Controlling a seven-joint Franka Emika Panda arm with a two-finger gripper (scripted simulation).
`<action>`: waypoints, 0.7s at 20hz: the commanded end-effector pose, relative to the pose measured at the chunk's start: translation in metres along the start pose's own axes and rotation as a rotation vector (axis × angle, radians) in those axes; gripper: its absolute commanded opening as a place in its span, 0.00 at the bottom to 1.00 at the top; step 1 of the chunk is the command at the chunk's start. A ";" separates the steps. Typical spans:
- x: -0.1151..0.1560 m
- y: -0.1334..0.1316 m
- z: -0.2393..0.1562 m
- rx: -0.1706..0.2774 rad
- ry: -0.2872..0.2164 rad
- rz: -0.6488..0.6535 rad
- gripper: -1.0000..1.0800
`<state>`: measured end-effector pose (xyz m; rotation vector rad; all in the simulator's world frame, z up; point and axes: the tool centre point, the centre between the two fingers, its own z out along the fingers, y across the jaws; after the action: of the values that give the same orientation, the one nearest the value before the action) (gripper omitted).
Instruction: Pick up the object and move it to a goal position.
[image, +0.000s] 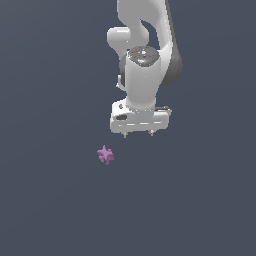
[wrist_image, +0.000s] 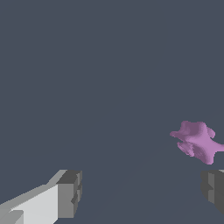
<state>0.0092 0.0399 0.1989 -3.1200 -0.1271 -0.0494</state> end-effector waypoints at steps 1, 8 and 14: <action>0.000 -0.001 -0.002 -0.002 0.002 -0.002 0.96; 0.001 0.004 0.003 -0.002 -0.001 -0.024 0.96; 0.002 0.017 0.011 -0.005 -0.003 -0.084 0.96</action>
<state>0.0121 0.0274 0.1905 -3.1197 -0.2319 -0.0475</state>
